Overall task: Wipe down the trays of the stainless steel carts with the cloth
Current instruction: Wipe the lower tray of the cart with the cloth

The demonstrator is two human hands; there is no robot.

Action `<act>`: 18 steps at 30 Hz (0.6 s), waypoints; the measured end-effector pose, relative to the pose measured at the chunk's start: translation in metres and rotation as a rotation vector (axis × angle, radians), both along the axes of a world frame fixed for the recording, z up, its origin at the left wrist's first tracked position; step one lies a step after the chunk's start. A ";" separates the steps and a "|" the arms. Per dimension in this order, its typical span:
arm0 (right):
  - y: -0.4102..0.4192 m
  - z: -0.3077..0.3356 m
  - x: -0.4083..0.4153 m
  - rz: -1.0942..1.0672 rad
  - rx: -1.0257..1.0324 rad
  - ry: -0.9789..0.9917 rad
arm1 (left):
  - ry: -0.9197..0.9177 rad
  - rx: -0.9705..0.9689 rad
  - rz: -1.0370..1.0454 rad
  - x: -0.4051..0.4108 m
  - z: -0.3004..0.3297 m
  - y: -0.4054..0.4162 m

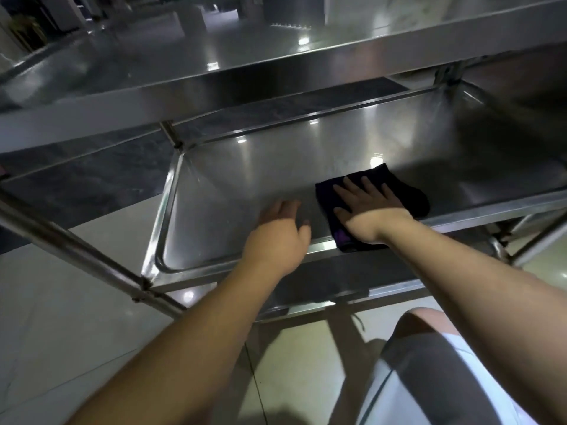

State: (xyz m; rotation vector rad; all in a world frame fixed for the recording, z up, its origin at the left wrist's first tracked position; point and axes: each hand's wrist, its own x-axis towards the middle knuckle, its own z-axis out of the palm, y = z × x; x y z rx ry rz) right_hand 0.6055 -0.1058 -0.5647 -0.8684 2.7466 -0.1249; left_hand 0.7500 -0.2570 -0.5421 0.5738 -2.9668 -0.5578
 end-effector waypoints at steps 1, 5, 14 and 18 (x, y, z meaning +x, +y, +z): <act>0.000 -0.001 -0.001 0.002 -0.006 0.000 | 0.015 -0.020 0.001 -0.010 -0.005 0.003; 0.001 -0.003 -0.003 0.007 -0.019 -0.018 | 0.078 -0.099 0.047 -0.036 -0.028 0.005; 0.038 -0.006 -0.027 0.018 -0.037 -0.007 | 0.012 -0.057 0.100 -0.046 -0.048 0.006; 0.102 -0.005 -0.067 -0.096 -0.001 0.019 | 0.022 -0.094 0.082 -0.043 -0.048 0.007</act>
